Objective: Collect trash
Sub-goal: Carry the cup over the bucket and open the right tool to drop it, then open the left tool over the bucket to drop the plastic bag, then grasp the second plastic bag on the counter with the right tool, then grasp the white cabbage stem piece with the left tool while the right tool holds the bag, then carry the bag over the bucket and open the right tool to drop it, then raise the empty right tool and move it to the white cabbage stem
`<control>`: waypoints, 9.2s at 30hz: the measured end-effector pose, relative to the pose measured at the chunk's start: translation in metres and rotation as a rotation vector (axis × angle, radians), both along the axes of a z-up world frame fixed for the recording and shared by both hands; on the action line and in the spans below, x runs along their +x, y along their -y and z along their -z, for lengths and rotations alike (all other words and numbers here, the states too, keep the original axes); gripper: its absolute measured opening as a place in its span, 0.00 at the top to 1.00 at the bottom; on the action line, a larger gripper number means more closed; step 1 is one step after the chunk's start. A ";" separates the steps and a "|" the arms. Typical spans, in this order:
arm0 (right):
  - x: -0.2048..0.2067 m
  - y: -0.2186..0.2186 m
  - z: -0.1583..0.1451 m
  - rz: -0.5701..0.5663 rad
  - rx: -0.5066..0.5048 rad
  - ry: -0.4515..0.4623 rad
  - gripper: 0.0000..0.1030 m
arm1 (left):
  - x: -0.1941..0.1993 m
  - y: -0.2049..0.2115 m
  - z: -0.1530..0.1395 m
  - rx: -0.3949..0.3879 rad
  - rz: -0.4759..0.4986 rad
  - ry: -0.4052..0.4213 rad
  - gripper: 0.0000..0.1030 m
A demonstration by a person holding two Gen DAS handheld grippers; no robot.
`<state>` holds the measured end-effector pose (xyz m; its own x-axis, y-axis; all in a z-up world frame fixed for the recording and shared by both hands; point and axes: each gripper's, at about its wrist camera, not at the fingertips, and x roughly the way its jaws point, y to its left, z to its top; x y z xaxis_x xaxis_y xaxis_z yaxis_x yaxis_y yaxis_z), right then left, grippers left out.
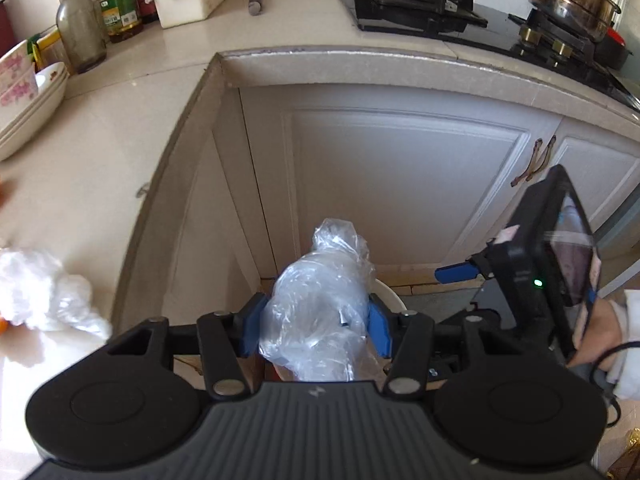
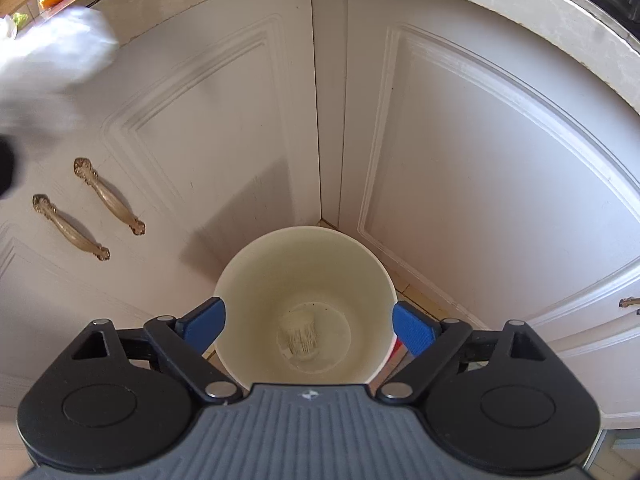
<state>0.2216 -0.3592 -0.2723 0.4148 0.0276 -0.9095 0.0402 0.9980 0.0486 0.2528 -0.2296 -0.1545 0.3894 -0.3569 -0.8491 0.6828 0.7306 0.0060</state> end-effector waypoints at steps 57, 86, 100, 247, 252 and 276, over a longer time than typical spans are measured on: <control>-0.036 -0.024 -0.132 -0.142 -0.056 0.240 0.08 | -0.039 -0.067 -0.074 -0.038 -0.257 0.205 0.05; 0.090 -0.206 -0.158 -0.578 -0.017 0.313 0.31 | 0.013 -0.234 -0.070 0.047 -0.425 0.229 0.05; 0.093 -0.202 -0.163 -0.556 -0.003 0.307 0.64 | 0.033 -0.245 -0.081 0.095 -0.463 0.325 0.05; 0.022 -0.021 0.010 -0.003 0.070 0.025 0.58 | -0.031 -0.085 -0.070 -0.046 -0.133 0.247 0.06; 0.038 -0.029 0.020 -0.002 0.051 0.009 0.38 | -0.027 -0.100 -0.074 -0.053 -0.150 0.250 0.06; 0.065 -0.126 -0.186 -0.316 0.069 0.307 0.14 | -0.015 -0.177 -0.101 -0.056 -0.263 0.361 0.06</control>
<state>0.2864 -0.2333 -0.0863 0.6271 0.2523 -0.7369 -0.2926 0.9531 0.0773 0.2379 -0.0524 -0.0534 0.7410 -0.2481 -0.6241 0.4356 0.8848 0.1654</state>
